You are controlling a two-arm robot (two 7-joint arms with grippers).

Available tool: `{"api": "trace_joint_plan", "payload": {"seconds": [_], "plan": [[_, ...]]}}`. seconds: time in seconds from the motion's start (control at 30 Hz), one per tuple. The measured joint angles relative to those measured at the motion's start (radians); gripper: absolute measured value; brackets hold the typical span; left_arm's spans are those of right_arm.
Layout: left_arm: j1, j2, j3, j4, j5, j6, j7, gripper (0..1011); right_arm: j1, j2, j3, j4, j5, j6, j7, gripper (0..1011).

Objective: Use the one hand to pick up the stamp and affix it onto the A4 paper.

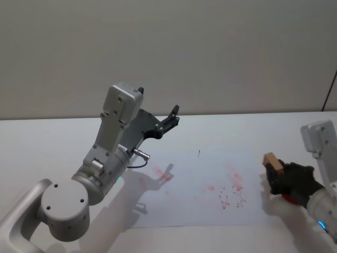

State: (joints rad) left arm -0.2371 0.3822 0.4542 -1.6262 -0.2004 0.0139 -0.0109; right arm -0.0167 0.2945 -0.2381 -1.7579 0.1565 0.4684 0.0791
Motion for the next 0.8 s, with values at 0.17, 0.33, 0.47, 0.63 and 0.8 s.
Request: {"api": "trace_joint_plan", "payload": {"seconds": [0.17, 0.33, 0.47, 0.63, 0.8], "plan": [[0.000, 0.000, 0.000, 0.000, 0.000, 0.000, 0.000, 1001, 0.044, -0.015, -0.009, 0.032, -0.025, -0.009, 0.065, 217], [0.000, 0.000, 0.000, 0.000, 0.000, 0.000, 0.000, 1001, 0.099, -0.033, -0.016, 0.091, -0.048, -0.012, 0.139, 217], [0.000, 0.000, 0.000, 0.000, 0.000, 0.000, 0.000, 1001, 0.156, -0.052, -0.022, 0.161, -0.066, -0.004, 0.199, 217], [0.000, 0.000, 0.000, 0.000, 0.000, 0.000, 0.000, 1001, 0.211, -0.072, -0.027, 0.240, -0.084, 0.009, 0.242, 217], [0.000, 0.000, 0.000, 0.000, 0.000, 0.000, 0.000, 1001, 0.262, -0.091, -0.031, 0.315, -0.102, 0.025, 0.271, 217]]}}
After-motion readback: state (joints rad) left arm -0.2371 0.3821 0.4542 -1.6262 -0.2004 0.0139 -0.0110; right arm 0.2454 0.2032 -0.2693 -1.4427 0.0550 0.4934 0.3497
